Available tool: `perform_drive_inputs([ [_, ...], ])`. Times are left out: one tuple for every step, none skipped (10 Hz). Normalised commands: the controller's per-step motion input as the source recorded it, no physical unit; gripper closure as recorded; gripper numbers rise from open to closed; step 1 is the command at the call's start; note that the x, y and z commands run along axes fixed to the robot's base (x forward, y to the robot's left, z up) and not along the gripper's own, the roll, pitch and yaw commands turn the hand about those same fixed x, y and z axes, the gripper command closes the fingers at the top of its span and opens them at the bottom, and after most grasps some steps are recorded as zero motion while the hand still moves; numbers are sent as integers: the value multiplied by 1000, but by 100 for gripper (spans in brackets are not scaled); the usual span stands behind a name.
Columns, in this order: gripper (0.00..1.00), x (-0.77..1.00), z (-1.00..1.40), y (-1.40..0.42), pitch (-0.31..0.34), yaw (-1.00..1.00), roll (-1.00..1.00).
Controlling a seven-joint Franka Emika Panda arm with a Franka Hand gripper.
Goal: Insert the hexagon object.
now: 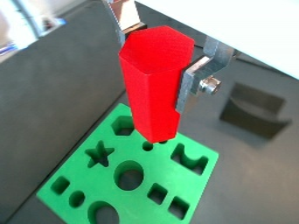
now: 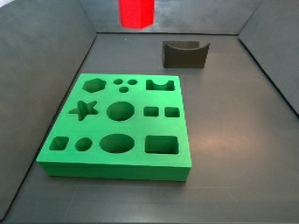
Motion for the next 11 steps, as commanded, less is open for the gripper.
perform_drive_inputs([
  [100, -6, -411, 0, 0, -1000, 0],
  [100, -226, -540, 34, 33, -937, 0],
  [100, -437, -663, 303, 94, -674, -60],
  [100, -754, -686, 626, 41, -249, -41],
  [100, -826, -666, 809, 0, -51, -17],
  [100, -966, -834, 794, -50, 0, -79],
  [100, -971, -883, 729, -74, -20, -133],
  [100, -929, -829, 531, -83, -177, -196],
  [100, -883, -797, 209, -54, -114, -210],
  [100, -489, -574, -77, 0, 0, -90],
  [100, -314, -151, -263, -37, 0, -173],
])
